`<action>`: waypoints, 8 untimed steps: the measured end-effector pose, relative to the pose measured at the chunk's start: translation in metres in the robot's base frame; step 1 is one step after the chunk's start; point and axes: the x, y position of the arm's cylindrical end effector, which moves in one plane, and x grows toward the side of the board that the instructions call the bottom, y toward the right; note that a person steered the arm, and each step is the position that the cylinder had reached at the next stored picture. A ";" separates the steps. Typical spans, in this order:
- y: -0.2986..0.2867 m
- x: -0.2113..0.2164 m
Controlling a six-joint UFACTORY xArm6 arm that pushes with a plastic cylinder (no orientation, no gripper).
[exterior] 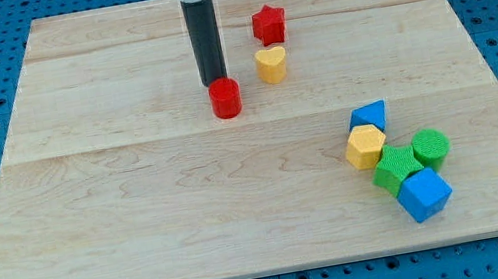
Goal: Push the red circle left to the yellow hexagon
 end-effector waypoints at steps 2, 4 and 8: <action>-0.012 0.025; 0.002 0.034; 0.030 0.072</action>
